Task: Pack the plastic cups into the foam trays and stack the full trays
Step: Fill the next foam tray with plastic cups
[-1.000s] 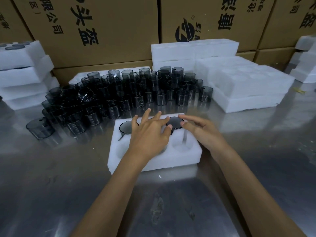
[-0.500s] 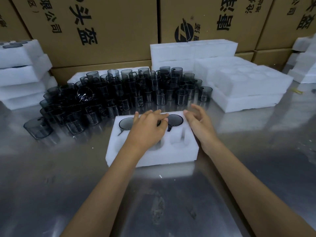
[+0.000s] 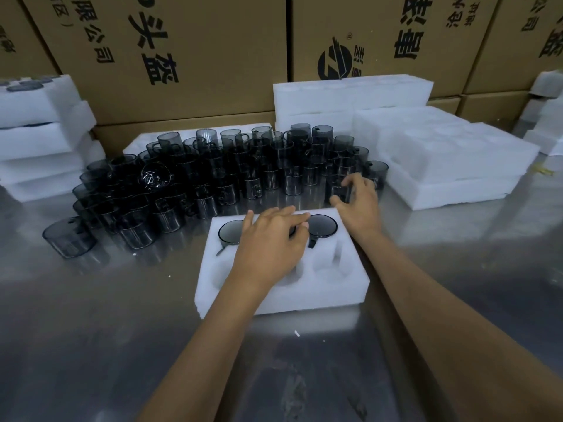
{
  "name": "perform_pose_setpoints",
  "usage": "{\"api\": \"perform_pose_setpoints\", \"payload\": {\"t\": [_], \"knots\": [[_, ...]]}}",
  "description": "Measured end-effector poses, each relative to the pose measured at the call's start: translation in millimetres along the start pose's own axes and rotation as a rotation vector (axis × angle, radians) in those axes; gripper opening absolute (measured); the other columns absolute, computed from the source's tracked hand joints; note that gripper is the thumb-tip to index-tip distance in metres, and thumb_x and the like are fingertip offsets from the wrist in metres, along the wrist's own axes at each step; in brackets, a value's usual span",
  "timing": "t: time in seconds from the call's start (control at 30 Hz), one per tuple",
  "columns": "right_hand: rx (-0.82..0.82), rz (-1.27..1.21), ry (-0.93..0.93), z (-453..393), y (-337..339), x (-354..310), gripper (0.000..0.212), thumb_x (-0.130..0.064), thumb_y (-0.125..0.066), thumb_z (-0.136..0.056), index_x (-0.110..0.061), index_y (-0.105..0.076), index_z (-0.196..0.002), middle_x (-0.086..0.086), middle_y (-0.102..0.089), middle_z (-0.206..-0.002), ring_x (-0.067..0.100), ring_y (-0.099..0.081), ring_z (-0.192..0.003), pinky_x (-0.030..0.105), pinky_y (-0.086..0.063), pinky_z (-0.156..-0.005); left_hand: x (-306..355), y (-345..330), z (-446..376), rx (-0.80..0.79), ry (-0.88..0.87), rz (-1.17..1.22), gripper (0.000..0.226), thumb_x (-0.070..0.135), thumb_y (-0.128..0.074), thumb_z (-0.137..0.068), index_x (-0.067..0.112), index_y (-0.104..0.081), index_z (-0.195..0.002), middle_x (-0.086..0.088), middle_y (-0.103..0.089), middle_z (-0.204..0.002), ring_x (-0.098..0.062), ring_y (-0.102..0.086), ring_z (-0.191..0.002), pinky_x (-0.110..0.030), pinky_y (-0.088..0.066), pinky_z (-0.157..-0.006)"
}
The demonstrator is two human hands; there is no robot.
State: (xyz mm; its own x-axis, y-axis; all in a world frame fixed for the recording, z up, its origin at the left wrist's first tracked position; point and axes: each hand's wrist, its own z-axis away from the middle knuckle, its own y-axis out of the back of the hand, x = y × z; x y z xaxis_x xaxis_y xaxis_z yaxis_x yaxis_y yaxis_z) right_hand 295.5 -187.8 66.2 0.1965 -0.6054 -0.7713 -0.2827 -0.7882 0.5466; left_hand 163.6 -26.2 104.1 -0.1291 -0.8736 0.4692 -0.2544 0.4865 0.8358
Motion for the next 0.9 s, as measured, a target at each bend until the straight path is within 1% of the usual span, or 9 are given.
{"api": "perform_pose_setpoints", "payload": {"t": [0.23, 0.33, 0.43, 0.53, 0.57, 0.63, 0.7, 0.8, 0.9], "knots": [[0.023, -0.25, -0.096, 8.4, 3.3, 2.5, 0.027, -0.011, -0.069, -0.075, -0.021, -0.047, -0.089, -0.009, -0.055, -0.081, 0.016, -0.051, -0.073, 0.029, -0.042, -0.066, 0.4, 1.7, 2.6, 0.01, -0.013, 0.02, 0.034, 0.034, -0.047, -0.101, 0.036, -0.06, -0.132, 0.01, -0.05, -0.147, -0.012, -0.036, -0.141, -0.045, -0.007, -0.122], [0.095, -0.453, -0.094, 25.5, 9.4, 1.2, 0.04, -0.006, -0.075, -0.073, -0.03, -0.047, -0.088, -0.016, -0.059, -0.092, 0.01, -0.059, -0.091, 0.025, -0.047, -0.081, 0.7, 3.2, 3.9, 0.027, -0.019, 0.034, 0.033, 0.033, -0.047, -0.101, 0.036, -0.062, -0.13, 0.011, -0.052, -0.145, -0.012, -0.038, -0.14, -0.045, -0.009, -0.122], [0.123, -0.644, -0.128, 47.2, 20.1, -3.3, 0.054, -0.005, -0.081, -0.072, -0.034, -0.05, -0.106, -0.005, -0.065, -0.119, 0.015, -0.061, -0.114, 0.036, -0.048, -0.103, 1.2, 5.0, 5.2, 0.045, -0.017, 0.036, 0.035, 0.031, -0.048, -0.1, 0.034, -0.059, -0.133, 0.009, -0.059, -0.137, -0.011, -0.045, -0.134, -0.043, -0.013, -0.121], [0.087, -0.736, -0.123, 60.2, 41.1, -20.5, 0.058, -0.009, -0.081, -0.069, -0.035, -0.053, -0.112, -0.005, -0.069, -0.118, 0.011, -0.063, -0.114, 0.034, -0.049, -0.103, 2.8, 13.0, 9.0, 0.11, -0.003, 0.313, 0.038, 0.022, -0.052, -0.099, 0.034, -0.058, -0.135, 0.011, -0.07, -0.092, -0.008, -0.061, -0.091, -0.035, -0.041, -0.104], [0.067, -0.754, -0.094, 62.9, 49.7, -28.1, 0.058, -0.012, -0.082, -0.067, -0.035, -0.055, -0.113, -0.007, -0.07, -0.115, 0.008, -0.064, -0.112, 0.031, -0.05, -0.1, 4.0, 16.5, 10.4, 0.134, -0.009, 0.454, 0.04, 0.018, -0.053, -0.099, 0.033, -0.058, -0.135, 0.016, -0.069, -0.094, -0.003, -0.061, -0.087, -0.031, -0.046, -0.099], [0.025, -0.781, -0.005, 71.2, 64.3, -43.5, 0.057, -0.015, -0.083, -0.066, -0.036, -0.058, -0.113, -0.009, -0.071, -0.114, 0.009, -0.065, -0.111, 0.029, -0.05, -0.097, 9.0, 24.4, 13.5, 0.17, -0.06, 0.625, 0.044, 0.012, -0.054, -0.099, 0.034, -0.055, -0.137, 0.02, -0.065, -0.12, 0.005, -0.059, -0.109, -0.014, -0.047, -0.094], [-0.015, -0.776, 0.089, 84.1, 71.0, -56.2, 0.058, -0.013, -0.082, -0.068, -0.035, -0.058, -0.117, -0.007, -0.071, -0.116, 0.011, -0.064, -0.113, 0.029, -0.049, -0.097, 13.7, 31.1, 15.5, 0.149, -0.12, 0.675, 0.051, 0.011, -0.056, -0.098, 0.037, -0.047, -0.142, 0.02, -0.056, -0.135, 0.006, -0.053, -0.121, -0.011, -0.044, -0.095], [-0.157, -0.762, 0.178, 103.0, 70.6, -64.1, 0.065, -0.008, -0.079, -0.07, -0.03, -0.055, -0.126, -0.005, -0.07, -0.116, 0.012, -0.065, -0.113, 0.025, -0.053, -0.091, 17.5, 33.2, 19.2, 0.062, -0.179, 0.709, 0.065, 0.012, -0.06, -0.097, 0.044, -0.034, -0.146, 0.024, -0.044, -0.146, 0.005, -0.05, -0.123, -0.021, -0.048, -0.098], [-0.279, -0.748, 0.184, 106.8, 72.0, -65.1, 0.068, -0.005, -0.076, -0.07, -0.026, -0.052, -0.13, -0.002, -0.071, -0.114, 0.019, -0.065, -0.113, 0.043, -0.054, -0.097, 16.5, 32.6, 20.9, 0.005, -0.165, 0.731, 0.072, 0.012, -0.067, -0.093, 0.044, -0.034, -0.148, 0.024, -0.046, -0.143, -0.009, -0.055, -0.106, -0.04, -0.052, -0.093]]}}
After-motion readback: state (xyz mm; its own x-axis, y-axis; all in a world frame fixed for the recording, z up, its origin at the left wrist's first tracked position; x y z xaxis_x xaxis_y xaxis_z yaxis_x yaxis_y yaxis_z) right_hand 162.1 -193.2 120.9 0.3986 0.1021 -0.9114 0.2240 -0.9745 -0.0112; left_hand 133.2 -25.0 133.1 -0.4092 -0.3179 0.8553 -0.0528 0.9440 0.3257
